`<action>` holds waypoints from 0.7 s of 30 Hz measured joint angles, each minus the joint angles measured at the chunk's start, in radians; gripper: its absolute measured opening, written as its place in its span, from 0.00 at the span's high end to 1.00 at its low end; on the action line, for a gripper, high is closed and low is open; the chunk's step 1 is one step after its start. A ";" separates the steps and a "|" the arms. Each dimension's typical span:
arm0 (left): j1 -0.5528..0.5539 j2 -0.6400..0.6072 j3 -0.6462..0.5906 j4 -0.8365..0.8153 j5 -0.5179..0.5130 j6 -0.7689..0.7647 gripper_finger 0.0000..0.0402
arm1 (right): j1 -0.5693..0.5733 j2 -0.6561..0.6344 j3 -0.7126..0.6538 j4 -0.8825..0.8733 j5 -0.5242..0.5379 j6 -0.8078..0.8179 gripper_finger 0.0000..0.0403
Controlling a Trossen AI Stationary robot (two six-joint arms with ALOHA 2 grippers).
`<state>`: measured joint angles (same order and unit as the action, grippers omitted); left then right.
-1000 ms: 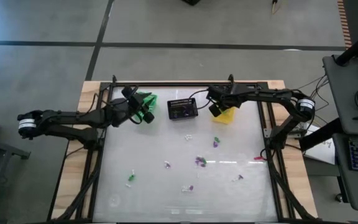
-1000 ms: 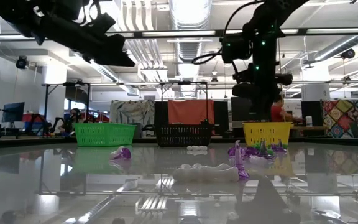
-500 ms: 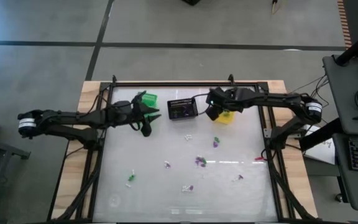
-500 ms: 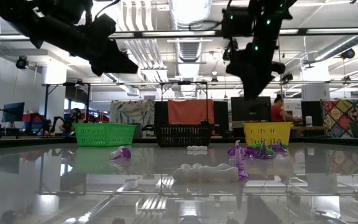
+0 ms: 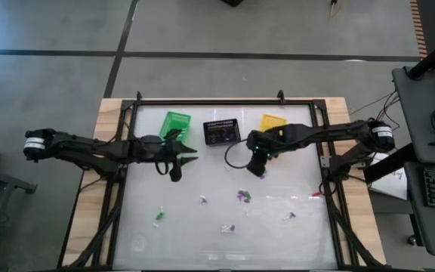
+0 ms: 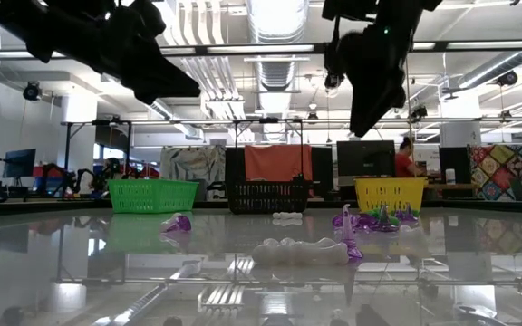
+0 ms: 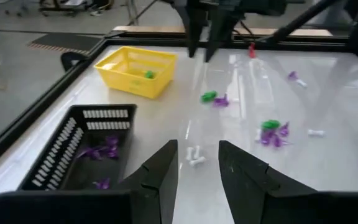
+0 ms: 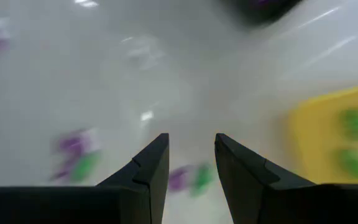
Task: Sort Halloween decoration
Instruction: Put the white bone toy into the green basket
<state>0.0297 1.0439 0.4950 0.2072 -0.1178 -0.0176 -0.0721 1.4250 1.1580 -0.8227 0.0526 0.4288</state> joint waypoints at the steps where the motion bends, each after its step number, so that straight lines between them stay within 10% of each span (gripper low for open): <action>1: -0.005 0.000 0.000 0.001 0.000 -0.005 0.76 | 0.008 0.000 0.000 0.003 -0.043 0.028 0.70; 21: -0.009 -0.001 0.000 0.016 -0.006 -0.086 0.76 | 0.243 0.076 0.000 0.021 -0.209 0.803 0.68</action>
<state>0.0203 1.0433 0.4953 0.2236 -0.1234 -0.1034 0.1711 1.5010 1.1576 -0.8013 -0.1559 1.2320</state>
